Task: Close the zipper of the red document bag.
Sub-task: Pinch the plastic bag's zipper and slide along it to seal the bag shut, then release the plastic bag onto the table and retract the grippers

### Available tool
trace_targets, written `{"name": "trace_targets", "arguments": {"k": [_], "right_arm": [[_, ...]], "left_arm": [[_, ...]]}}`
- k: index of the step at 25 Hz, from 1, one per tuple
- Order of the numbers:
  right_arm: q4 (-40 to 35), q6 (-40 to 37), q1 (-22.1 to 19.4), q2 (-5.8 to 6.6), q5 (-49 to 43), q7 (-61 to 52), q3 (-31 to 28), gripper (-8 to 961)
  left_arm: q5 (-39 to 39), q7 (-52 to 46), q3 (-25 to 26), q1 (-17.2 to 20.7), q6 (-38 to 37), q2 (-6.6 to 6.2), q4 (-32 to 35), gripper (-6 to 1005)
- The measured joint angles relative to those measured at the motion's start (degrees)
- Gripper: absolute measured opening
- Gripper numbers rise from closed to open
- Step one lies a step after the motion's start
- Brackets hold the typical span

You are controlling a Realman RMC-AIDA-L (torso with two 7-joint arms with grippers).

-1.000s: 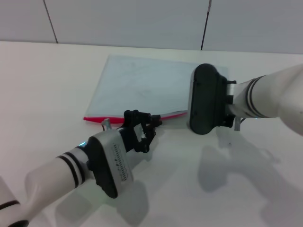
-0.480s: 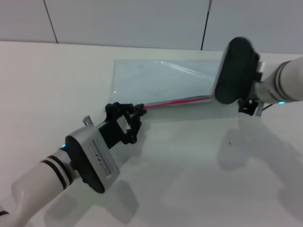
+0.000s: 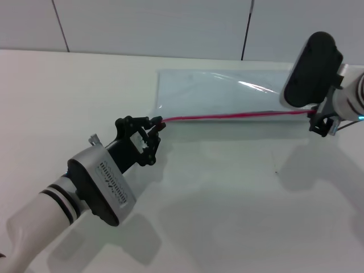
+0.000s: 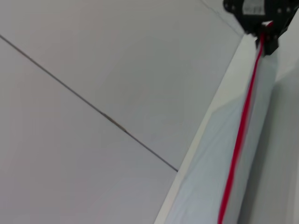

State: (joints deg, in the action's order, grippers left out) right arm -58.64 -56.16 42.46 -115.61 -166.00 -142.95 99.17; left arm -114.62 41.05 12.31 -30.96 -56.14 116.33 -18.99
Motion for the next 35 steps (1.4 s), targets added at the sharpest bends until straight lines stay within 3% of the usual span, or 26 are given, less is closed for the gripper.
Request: {"name": "trace_targets", "arguments": {"k": [9,15,22,28,35], "right_arm": [[1.77,0.01,-0.01,0.48,-0.06,0.18,-2.47,46],[2.90,1.38,-0.17,0.39,-0.09,0.97,-3.53,52],[2.82,4.80,-1.44,-0.11,-0.09,0.24,-9.87,132],[1.97,13.74,-5.39,-0.76,0.05,-1.23,-12.88,240],[2.04,32.38,-10.52,-1.43,5.57,-6.46,-8.47,339]], "left_arm": [[0.99,-0.45,0.16,-0.24,-1.71,0.02,0.98,124],[3.59,-1.81,0.22,0.86,-6.65,0.05,0.99,129],[11.82,-11.57,0.20,1.79,-14.84,-0.29,2.35,263],[13.71,-27.00,0.17,2.73,-22.10,-0.51,7.09,309],[15.16,-43.61,0.17,2.75,-24.86,-0.68,12.75,312]]}}
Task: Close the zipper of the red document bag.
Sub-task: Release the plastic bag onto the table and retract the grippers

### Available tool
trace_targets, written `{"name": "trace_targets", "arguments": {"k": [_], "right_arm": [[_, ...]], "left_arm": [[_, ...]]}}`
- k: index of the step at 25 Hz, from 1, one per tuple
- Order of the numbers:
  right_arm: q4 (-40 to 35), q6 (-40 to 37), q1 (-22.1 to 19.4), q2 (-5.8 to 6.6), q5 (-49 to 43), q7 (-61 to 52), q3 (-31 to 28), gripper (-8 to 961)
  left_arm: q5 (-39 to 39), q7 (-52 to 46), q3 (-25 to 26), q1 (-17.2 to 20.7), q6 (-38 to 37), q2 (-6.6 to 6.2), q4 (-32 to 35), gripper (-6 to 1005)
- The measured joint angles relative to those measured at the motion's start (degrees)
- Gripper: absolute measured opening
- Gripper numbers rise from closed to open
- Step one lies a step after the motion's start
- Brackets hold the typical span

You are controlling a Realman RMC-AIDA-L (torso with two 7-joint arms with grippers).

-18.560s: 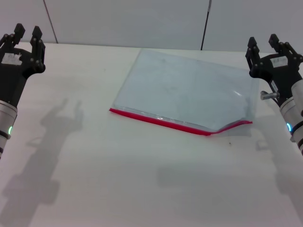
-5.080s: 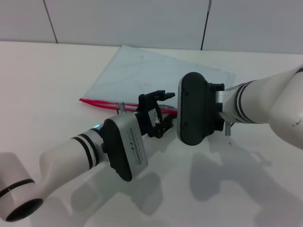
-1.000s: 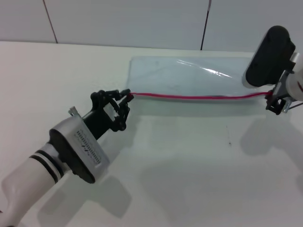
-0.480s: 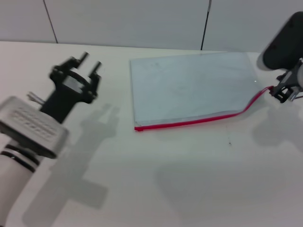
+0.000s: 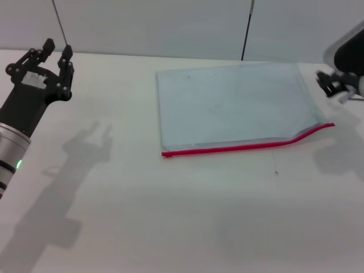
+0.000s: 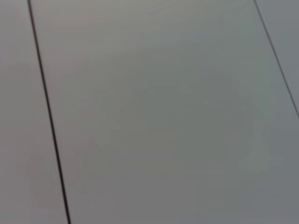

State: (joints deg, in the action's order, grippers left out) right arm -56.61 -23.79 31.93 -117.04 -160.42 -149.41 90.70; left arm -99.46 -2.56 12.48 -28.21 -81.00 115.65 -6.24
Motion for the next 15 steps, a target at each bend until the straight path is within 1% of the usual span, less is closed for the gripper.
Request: {"name": "trace_targets", "arguments": {"k": [3,7,11,13,15], "right_arm": [[0.37,10.10,-2.46,0.24,7.45,0.05,3.85,340],[0.57,19.82,-4.48,0.26,13.28,-0.15,8.71,341],[2.70,34.73,-6.37,0.39,22.69,-0.29,18.27,342],[5.29,43.20,-6.19,0.36,27.13,-0.42,23.76,343],[7.39,49.83,-5.72,0.34,30.23,-1.06,28.74,346]], "left_arm": [[0.25,-1.27,0.00,0.03,-0.06,-0.11,0.19,312],[0.29,-1.39,0.00,-0.02,0.02,-0.11,0.22,312],[1.14,-1.53,0.02,-0.18,-0.02,0.05,0.25,312],[1.67,-1.93,0.07,-0.12,-0.10,0.13,0.26,311],[1.79,-2.39,0.08,-0.11,-0.11,0.11,0.27,311]]}}
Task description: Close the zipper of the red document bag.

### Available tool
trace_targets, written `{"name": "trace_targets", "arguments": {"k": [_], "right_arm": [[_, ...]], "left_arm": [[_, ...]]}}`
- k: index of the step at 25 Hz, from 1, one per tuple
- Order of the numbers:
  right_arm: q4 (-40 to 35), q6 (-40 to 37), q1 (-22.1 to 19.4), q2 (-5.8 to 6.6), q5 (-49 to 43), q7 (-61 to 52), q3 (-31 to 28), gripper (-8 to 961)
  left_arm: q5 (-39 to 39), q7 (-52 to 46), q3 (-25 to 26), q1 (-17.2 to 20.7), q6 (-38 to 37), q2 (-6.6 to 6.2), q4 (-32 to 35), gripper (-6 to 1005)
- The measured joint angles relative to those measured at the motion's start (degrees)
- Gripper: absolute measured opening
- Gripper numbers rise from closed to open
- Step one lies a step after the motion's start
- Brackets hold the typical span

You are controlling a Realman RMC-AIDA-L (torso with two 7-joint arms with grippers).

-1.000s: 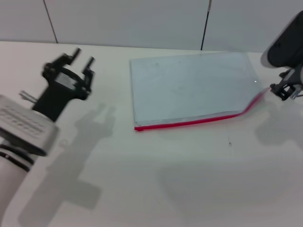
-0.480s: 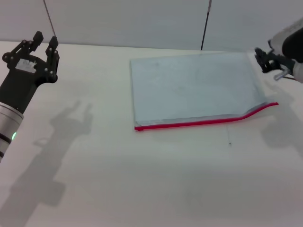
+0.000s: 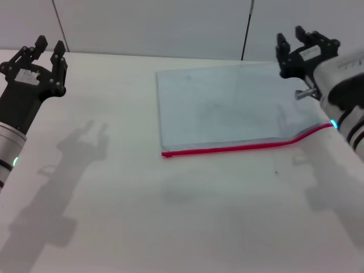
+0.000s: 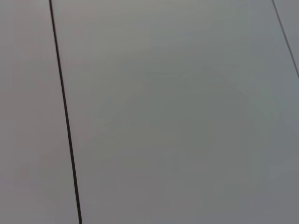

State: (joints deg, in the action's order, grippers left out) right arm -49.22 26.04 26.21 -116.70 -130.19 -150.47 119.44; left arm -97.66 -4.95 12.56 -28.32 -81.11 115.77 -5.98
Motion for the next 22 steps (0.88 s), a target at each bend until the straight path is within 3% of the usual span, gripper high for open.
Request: {"name": "trace_targets", "arguments": {"k": [4,8,20,22], "right_arm": [[3.85,10.28,0.34,-0.02,3.49,-4.33,6.23,352],[7.60,16.33,1.05,-0.01,3.91,-10.13,8.88,358],[9.05,21.29,0.81,-0.08,4.56,-10.83,11.95,375],[9.36,21.85,0.78,-0.06,4.57,-10.84,12.43,426]], "left_arm": [[0.12,-0.75,0.01,-0.20,-0.02,-0.03,0.00,311],[0.85,-1.40,0.01,-0.30,-0.02,-0.09,0.00,311],[2.22,-1.51,0.55,-0.22,-0.02,-0.19,0.00,312],[2.23,-1.52,0.55,-0.15,-0.01,-0.20,0.00,313]]}}
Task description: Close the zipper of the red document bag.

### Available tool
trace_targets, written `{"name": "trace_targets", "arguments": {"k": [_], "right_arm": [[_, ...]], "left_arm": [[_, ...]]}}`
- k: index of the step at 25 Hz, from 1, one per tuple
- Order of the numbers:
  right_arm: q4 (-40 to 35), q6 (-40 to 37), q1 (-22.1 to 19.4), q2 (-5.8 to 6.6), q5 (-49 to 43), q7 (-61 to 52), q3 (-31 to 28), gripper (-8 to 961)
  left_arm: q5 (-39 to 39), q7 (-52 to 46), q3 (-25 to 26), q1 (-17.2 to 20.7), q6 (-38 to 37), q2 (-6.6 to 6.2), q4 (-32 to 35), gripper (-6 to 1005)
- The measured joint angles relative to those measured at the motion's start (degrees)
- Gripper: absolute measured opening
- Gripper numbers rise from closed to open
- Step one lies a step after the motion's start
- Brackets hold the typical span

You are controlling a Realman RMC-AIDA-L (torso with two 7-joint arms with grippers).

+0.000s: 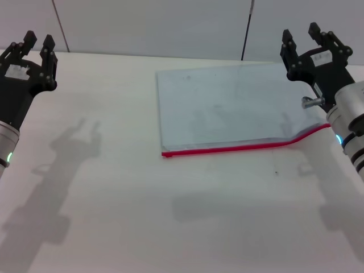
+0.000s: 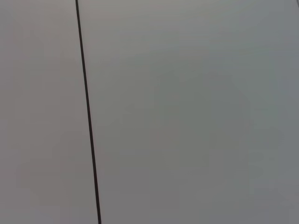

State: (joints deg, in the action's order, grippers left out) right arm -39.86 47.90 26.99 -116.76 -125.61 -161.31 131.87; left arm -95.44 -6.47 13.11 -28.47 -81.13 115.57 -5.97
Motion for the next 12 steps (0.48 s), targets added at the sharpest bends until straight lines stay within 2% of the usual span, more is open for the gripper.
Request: {"name": "trace_targets", "arguments": {"k": [3,9,12], "right_arm": [[0.34,0.34,-0.01,-0.03,0.02,-0.01,0.16,503],[0.39,0.37,-0.02,-0.06,0.02,-0.04,0.23,506],[0.41,0.39,-0.06,-0.13,0.02,-0.05,0.25,506]], "left_arm": [[0.06,-0.01,0.00,0.05,0.00,0.00,0.00,313],[0.09,0.34,-0.02,0.01,0.00,0.06,0.00,404],[0.09,0.15,-0.02,0.00,0.00,0.03,0.00,410]]}}
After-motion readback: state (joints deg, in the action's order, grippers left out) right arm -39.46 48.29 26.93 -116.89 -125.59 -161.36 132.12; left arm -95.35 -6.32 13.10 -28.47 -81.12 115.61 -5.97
